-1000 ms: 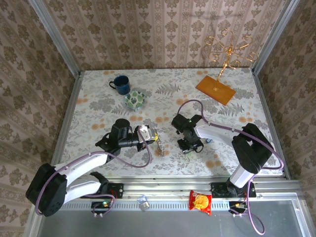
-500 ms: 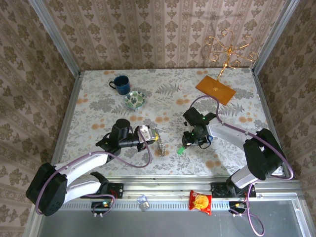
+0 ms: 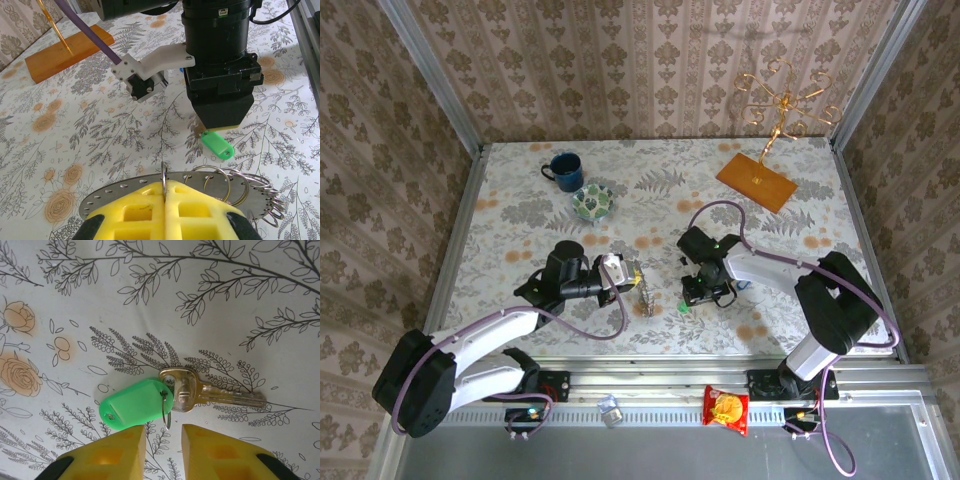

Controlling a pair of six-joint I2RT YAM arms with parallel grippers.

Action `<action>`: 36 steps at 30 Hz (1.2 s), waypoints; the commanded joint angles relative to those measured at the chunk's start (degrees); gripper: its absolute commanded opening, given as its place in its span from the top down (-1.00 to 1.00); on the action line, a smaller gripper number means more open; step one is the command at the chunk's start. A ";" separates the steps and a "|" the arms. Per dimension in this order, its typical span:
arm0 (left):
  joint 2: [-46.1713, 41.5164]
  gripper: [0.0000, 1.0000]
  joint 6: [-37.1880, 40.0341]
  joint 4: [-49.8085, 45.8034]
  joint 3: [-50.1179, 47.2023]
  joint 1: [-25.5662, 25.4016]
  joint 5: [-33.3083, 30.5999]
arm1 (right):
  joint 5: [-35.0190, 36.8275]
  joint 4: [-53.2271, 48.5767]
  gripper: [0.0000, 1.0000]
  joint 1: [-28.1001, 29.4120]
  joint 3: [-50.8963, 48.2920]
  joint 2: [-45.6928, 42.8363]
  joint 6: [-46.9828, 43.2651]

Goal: Put the keys on the keyring

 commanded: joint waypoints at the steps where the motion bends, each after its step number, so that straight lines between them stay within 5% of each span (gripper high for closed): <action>1: 0.47 1.00 0.14 -0.77 0.78 -0.27 0.53 | 1.67 0.51 0.50 0.42 1.20 1.35 -0.69; 17: 1.00 1.00 0.27 -0.96 0.96 -0.20 1.12 | 3.22 0.95 0.70 0.52 2.26 2.73 -1.16; 24: 1.03 1.00 0.11 -1.04 1.05 -0.22 1.31 | 2.39 0.59 1.00 0.44 2.94 2.91 -1.65; 36: 0.64 1.00 -6.26 3.77 0.19 -0.16 3.27 | -3.19 3.52 1.00 0.51 0.09 -12.57 -16.53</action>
